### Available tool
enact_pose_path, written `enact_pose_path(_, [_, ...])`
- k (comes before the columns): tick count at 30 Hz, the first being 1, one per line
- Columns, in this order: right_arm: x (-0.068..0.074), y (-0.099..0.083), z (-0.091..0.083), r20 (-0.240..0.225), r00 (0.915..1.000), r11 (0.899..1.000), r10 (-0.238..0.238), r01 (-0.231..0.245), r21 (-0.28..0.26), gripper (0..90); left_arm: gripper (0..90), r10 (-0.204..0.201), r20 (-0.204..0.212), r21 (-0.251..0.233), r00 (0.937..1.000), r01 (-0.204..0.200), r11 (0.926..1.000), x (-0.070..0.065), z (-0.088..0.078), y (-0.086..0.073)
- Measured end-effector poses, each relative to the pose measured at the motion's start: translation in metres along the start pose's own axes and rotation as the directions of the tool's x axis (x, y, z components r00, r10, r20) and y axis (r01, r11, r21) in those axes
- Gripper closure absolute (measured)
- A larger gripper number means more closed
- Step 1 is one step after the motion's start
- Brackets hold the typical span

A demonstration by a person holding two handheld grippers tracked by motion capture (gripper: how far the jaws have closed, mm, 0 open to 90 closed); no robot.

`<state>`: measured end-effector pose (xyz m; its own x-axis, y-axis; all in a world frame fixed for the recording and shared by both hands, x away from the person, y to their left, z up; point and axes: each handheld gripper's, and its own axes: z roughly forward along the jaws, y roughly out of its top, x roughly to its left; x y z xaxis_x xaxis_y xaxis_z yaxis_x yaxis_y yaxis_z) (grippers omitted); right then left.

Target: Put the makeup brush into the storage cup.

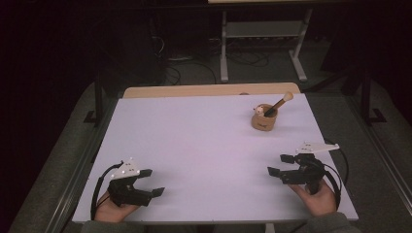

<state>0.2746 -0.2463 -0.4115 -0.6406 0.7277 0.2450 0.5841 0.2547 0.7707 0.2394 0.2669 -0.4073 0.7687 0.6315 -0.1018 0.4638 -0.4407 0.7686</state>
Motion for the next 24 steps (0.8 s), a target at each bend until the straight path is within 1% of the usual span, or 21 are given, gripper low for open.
enact_pose_path(2, [-0.0001, -0.0018, -0.0004, 0.002, 1.0000, 1.000, 0.006, -0.006, 0.004, 22.5, 20.3, -0.004, 0.001, -0.002, 1.0000, 0.004, 1.0000, -0.0004, -0.0008, -0.0009])
enact_pose_path(3, [-0.0003, -0.0026, 0.0002, 0.003, 1.0000, 1.000, -0.001, 0.001, 0.004, 22.2, 20.3, 0.001, 0.002, 0.003, 1.0000, -0.001, 1.0000, -0.0002, -0.0013, -0.0014])
enact_pose_path(5, [0.0014, -0.0036, 0.0011, 0.009, 1.0000, 1.000, -0.003, 0.003, 0.016, 21.9, 20.3, -0.008, 0.000, 0.002, 1.0000, 0.008, 1.0000, -0.0014, -0.0013, -0.0030])
enact_pose_path(7, [0.0027, -0.0039, 0.0017, 0.015, 0.9997, 1.000, -0.021, 0.021, 0.015, 21.8, 20.3, -0.011, 0.003, 0.001, 0.9999, 0.011, 0.9999, -0.0014, -0.0004, -0.0040])
enact_pose_path(9, [0.0041, -0.0035, 0.0020, 0.017, 0.9995, 0.999, -0.027, 0.027, 0.017, 21.3, 20.3, -0.010, 0.008, 0.007, 0.9999, 0.010, 0.9999, -0.0017, 0.0001, -0.0042])
enact_pose_path(11, [0.0049, -0.0028, 0.0017, 0.013, 0.9995, 0.999, -0.030, 0.030, 0.012, 21.3, 20.4, -0.001, 0.007, 0.010, 1.0000, 0.001, 0.9999, -0.0017, 0.0001, -0.0035])
enact_pose_path(14, [0.0061, -0.0027, 0.0024, 0.009, 0.9991, 0.999, -0.041, 0.041, 0.012, 21.1, 20.4, -0.009, 0.004, 0.001, 1.0000, 0.009, 1.0000, -0.0008, -0.0006, -0.0037])
enact_pose_path(15, [0.0066, -0.0029, 0.0025, 0.007, 0.9991, 0.999, -0.043, 0.043, 0.011, 21.1, 20.4, 0.000, 0.005, 0.005, 1.0000, 0.000, 1.0000, 0.0004, -0.0014, -0.0036])
enact_pose_path(21, [0.0081, -0.0031, 0.0020, 0.004, 0.9993, 0.999, -0.037, 0.037, 0.016, 21.1, 20.5, -0.011, 0.003, 0.000, 0.9999, 0.011, 0.9999, 0.0007, -0.0007, -0.0038])
enact_pose_path(24, [0.0084, -0.0035, 0.0025, 0.000, 0.9989, 0.999, -0.047, 0.047, 0.013, 21.1, 20.5, -0.005, 0.002, 0.003, 1.0000, 0.005, 1.0000, 0.0015, -0.0005, -0.0033])
